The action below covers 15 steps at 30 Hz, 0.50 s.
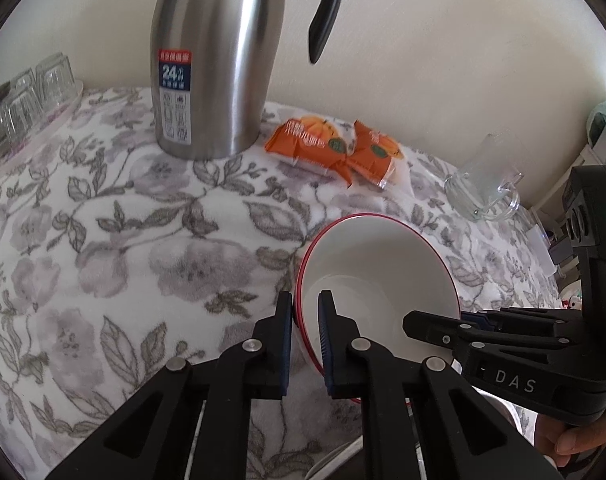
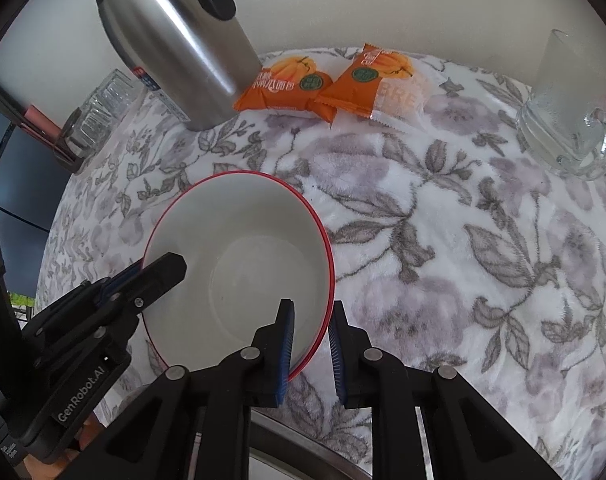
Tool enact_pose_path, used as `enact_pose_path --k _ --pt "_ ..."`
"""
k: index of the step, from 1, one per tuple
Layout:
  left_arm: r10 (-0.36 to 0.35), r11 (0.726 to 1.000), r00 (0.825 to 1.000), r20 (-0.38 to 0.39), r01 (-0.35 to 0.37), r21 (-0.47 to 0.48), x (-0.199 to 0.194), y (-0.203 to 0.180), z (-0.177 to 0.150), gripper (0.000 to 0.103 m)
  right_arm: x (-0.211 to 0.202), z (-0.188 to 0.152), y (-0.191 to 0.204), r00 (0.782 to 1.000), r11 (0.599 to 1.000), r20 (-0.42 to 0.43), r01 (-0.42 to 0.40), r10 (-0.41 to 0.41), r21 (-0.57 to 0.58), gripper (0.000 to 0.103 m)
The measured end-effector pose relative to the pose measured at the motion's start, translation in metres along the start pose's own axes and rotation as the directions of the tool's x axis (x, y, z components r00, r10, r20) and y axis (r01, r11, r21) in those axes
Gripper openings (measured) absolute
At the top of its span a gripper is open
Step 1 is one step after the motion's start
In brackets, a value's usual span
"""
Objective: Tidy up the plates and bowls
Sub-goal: 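Close the left gripper on the strawberry-print bowl rim and lift it, then carry the strawberry-print bowl over the steel basin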
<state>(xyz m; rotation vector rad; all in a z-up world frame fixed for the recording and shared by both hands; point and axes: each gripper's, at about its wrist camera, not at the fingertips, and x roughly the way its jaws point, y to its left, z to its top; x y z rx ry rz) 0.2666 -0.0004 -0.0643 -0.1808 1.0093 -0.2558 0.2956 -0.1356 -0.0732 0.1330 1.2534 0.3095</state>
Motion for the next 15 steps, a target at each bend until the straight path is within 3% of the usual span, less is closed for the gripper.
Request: enact_pose_path --k 15 --pt "-0.021 0.999 0.995 0.095 0.016 0.05 -0.036 -0.018 0.008 0.013 -0.053 -0.004 0.006 0.993 1.0 0.115 0.025 -0.023 -0.013 0.019"
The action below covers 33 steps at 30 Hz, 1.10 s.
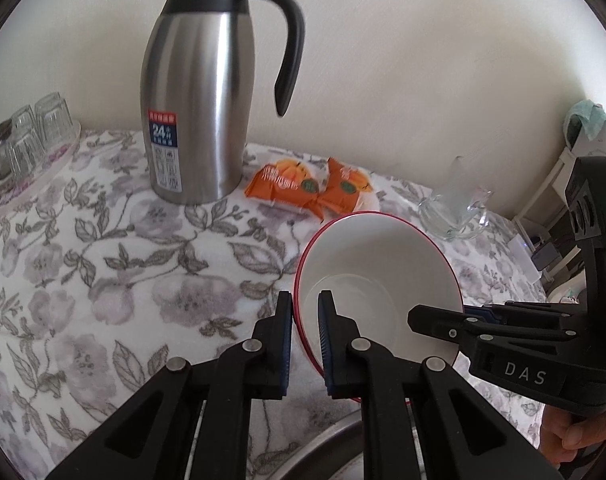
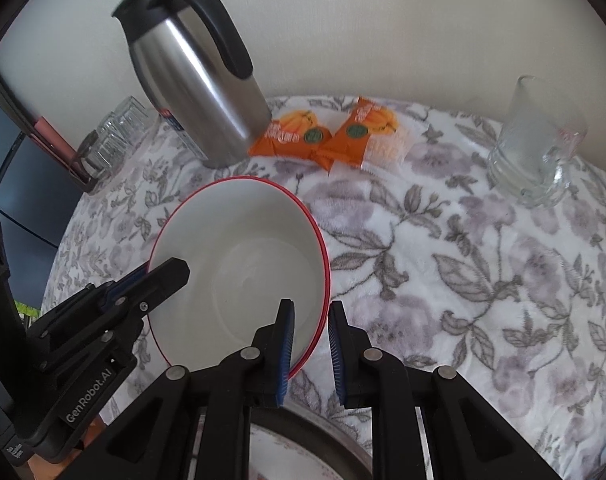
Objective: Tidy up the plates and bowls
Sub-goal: 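Carry the strawberry-print bowl over the steel basin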
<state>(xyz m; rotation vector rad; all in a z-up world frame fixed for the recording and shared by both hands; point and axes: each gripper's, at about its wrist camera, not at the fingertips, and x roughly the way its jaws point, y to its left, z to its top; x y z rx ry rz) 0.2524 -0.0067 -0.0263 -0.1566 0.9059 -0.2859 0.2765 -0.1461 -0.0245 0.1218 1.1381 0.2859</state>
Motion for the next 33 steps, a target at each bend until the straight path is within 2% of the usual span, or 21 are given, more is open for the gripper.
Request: enact_pose_path --k 6,19,27,33 --pt "-0.025 1.0 0.999 0.024 0.025 -0.002 -0.024 -0.007 0.002 0.013 -0.033 -0.005 0.007 0.999 1.0 0.038 0.014 -0.014 0.006 0.019" --pt "-0.029 0.999 0.994 0.109 0.026 0.025 -0.102 -0.033 0.006 0.013 -0.107 -0.028 0.024 0.994 0.999 0.107 0.026 -0.029 0.027 0.019" --pt "-0.033 0.998 0.993 0.116 0.027 0.052 -0.136 -0.042 -0.012 0.013 -0.139 -0.055 0.038 0.992 0.999 0.123 0.032 -0.034 0.021 0.019" --pt "-0.014 0.999 0.992 0.123 0.008 0.05 -0.156 -0.039 -0.033 0.013 -0.142 -0.077 0.052 0.994 0.999 0.103 0.033 -0.034 0.009 0.019"
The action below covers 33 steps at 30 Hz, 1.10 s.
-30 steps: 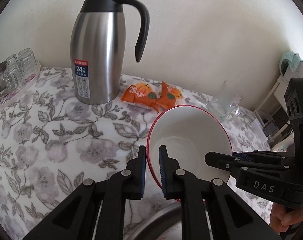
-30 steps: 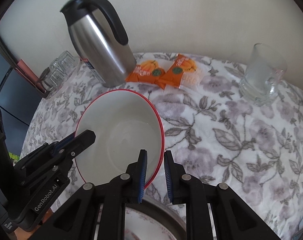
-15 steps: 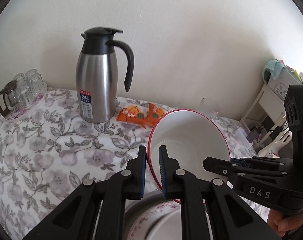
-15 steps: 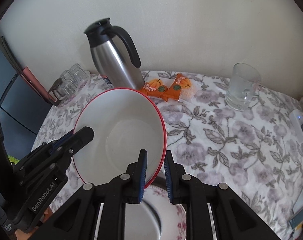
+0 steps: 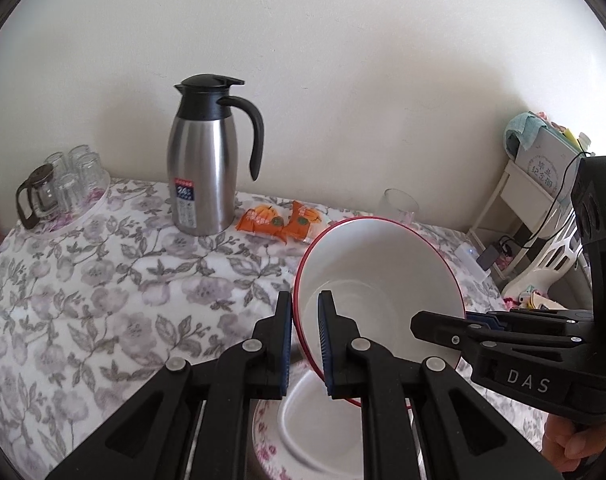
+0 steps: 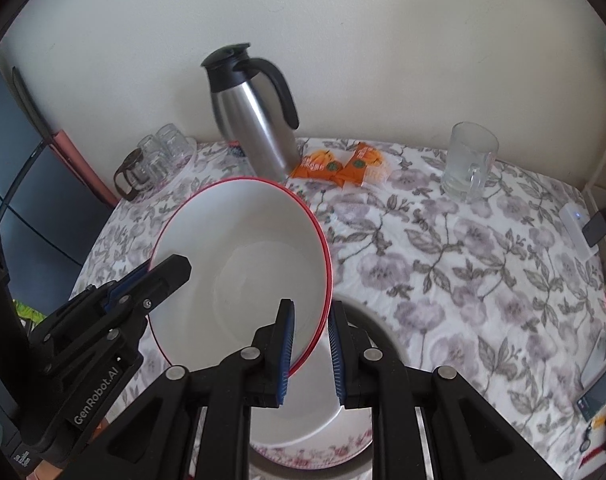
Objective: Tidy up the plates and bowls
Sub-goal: 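Carry the strawberry-print bowl over the steel basin, then lower the strawberry-print bowl into the white square bowl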
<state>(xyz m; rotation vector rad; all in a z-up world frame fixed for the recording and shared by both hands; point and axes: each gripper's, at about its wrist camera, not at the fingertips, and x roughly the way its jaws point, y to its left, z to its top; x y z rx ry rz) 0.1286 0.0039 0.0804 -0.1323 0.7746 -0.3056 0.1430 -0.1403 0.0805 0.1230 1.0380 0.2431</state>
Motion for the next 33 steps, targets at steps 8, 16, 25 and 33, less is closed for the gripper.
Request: enact_pose_path --k 8,16,25,33 --pt "-0.021 0.999 1.0 -0.02 0.02 -0.034 -0.015 0.007 -0.026 0.013 0.0 -0.028 0.01 0.999 1.0 -0.035 0.014 -0.014 -0.009 0.019" --pt "-0.032 0.998 0.999 -0.042 0.029 -0.048 -0.021 0.01 -0.042 0.013 0.005 -0.043 0.013 0.998 1.0 -0.062 0.027 -0.028 -0.007 0.019" --pt "-0.03 0.998 0.996 -0.081 0.024 -0.065 -0.012 0.013 -0.048 0.013 0.013 -0.046 0.012 0.997 0.999 -0.074 0.036 -0.037 -0.007 0.019" --pt "-0.037 0.997 0.993 -0.109 0.029 -0.071 -0.004 0.013 -0.05 0.013 0.021 -0.048 0.006 0.994 0.999 -0.098 0.045 -0.043 0.01 0.019"
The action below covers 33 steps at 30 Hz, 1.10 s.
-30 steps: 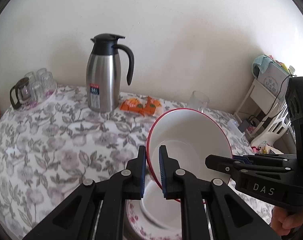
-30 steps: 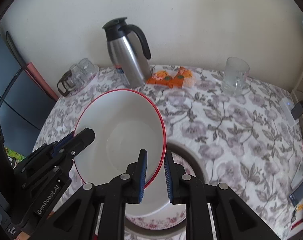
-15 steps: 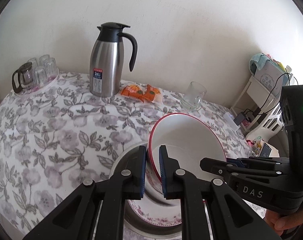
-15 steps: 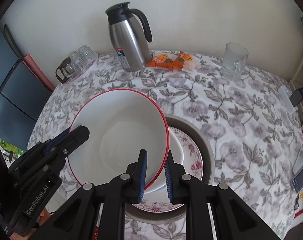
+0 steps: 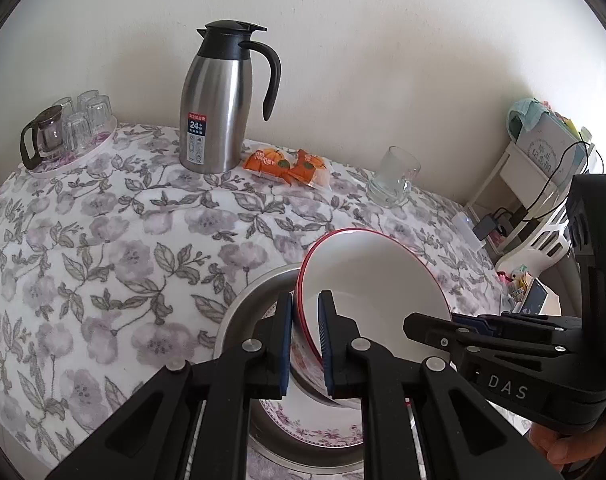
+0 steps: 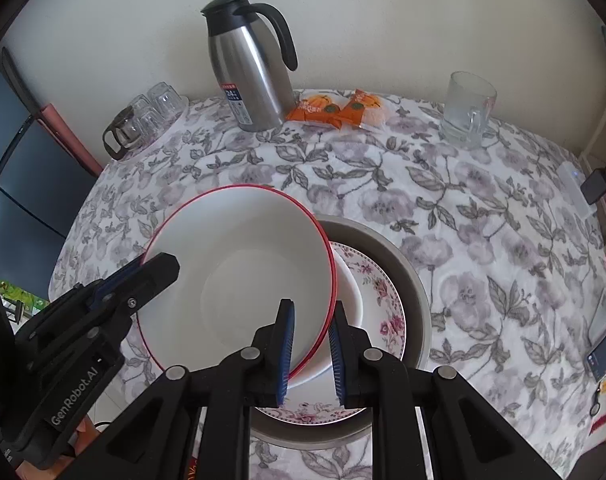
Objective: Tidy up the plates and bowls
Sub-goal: 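Lower the strawberry-print bowl into the white square bowl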
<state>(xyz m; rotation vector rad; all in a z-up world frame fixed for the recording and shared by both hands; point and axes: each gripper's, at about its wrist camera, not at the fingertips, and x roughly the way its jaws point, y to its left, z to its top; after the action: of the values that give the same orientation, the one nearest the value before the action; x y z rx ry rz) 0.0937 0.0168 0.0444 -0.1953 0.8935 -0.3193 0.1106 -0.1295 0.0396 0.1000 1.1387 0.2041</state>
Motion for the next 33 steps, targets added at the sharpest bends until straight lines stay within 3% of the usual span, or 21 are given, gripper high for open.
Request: enact_pose_path --k 11,21,33 --pt "0.007 1.0 0.998 -0.068 -0.007 -0.008 0.022 0.0 -0.006 0.013 0.007 -0.004 -0.011 1.0 0.999 -0.005 -0.005 0.006 0.05 0.019" --pt "0.011 1.0 0.998 -0.066 -0.011 -0.009 0.024 0.0 -0.006 0.013 0.006 -0.006 -0.01 1.0 0.998 0.008 -0.005 0.004 0.055 0.02" --pt "-0.004 0.999 0.999 -0.046 0.002 -0.043 0.014 0.0 -0.006 0.017 -0.011 -0.022 -0.018 0.993 0.992 0.116 -0.03 0.016 0.122 0.026"
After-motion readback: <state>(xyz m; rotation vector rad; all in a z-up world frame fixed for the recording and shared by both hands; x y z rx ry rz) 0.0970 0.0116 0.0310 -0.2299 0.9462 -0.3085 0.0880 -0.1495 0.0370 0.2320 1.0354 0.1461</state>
